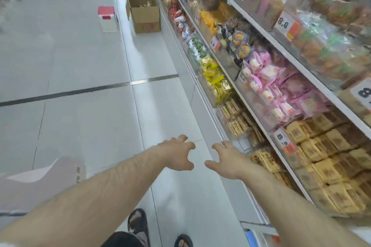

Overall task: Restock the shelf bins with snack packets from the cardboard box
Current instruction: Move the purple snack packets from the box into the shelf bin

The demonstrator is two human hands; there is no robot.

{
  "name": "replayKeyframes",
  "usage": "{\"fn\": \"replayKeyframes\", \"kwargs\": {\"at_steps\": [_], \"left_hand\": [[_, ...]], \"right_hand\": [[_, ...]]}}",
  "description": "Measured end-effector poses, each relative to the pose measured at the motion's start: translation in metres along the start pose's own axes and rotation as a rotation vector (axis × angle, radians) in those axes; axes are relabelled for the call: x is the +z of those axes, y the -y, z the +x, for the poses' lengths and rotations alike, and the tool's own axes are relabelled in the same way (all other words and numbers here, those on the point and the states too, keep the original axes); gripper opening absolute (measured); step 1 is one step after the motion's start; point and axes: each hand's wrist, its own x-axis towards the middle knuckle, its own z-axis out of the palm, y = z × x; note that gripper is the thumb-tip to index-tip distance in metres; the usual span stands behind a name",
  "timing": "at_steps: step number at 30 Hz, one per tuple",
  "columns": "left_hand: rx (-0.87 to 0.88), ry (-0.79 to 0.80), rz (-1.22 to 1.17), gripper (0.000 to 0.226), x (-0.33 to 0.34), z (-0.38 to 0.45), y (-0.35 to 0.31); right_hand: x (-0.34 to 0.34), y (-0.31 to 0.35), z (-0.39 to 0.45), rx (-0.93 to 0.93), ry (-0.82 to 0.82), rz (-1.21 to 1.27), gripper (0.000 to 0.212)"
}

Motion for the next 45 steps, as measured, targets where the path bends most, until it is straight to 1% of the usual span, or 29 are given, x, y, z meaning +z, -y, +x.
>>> {"fn": "replayKeyframes", "kwargs": {"at_steps": [6, 9, 13, 17, 21, 28, 32, 35, 37, 42, 43, 45], "left_hand": [[0.026, -0.008, 0.013, 0.072, -0.071, 0.079, 0.072], [0.065, -0.045, 0.008, 0.071, -0.123, 0.119, 0.118], [0.093, -0.047, 0.021, 0.071, -0.197, 0.161, 0.176], [0.082, -0.040, 0.017, 0.071, -0.263, 0.202, 0.225], [0.082, -0.025, 0.035, 0.072, -0.321, 0.257, 0.268], [0.023, -0.048, 0.027, 0.071, -0.437, 0.383, 0.338], [-0.009, -0.046, -0.013, 0.069, -0.507, 0.435, 0.376], [-0.058, -0.052, -0.034, 0.069, -0.551, 0.467, 0.413], [-0.068, -0.051, -0.027, 0.074, -0.571, 0.487, 0.440], [-0.027, -0.087, -0.002, 0.096, -0.625, 0.544, 0.525], [-0.013, -0.097, 0.007, 0.099, -0.638, 0.556, 0.544], [0.012, -0.133, 0.030, 0.096, -0.666, 0.581, 0.586]], "right_hand": [[-0.059, 0.041, 0.110, -0.014, 0.001, -0.051, 0.073], [-0.098, 0.070, 0.172, -0.012, -0.022, -0.057, 0.073], [-0.157, 0.109, 0.247, 0.015, -0.049, -0.044, 0.072], [-0.210, 0.142, 0.313, 0.006, -0.062, -0.027, 0.071], [-0.254, 0.160, 0.390, -0.018, -0.069, -0.042, 0.071], [-0.350, 0.179, 0.562, -0.091, -0.070, -0.036, 0.069], [-0.412, 0.196, 0.640, -0.091, -0.054, -0.023, 0.067], [-0.455, 0.213, 0.691, -0.076, -0.067, -0.017, 0.070], [-0.478, 0.228, 0.720, -0.069, -0.055, -0.006, 0.073], [-0.524, 0.286, 0.803, -0.010, -0.043, -0.027, 0.082], [-0.531, 0.300, 0.821, -0.001, -0.054, -0.042, 0.083], [-0.548, 0.329, 0.857, 0.020, -0.066, -0.061, 0.083]]}}
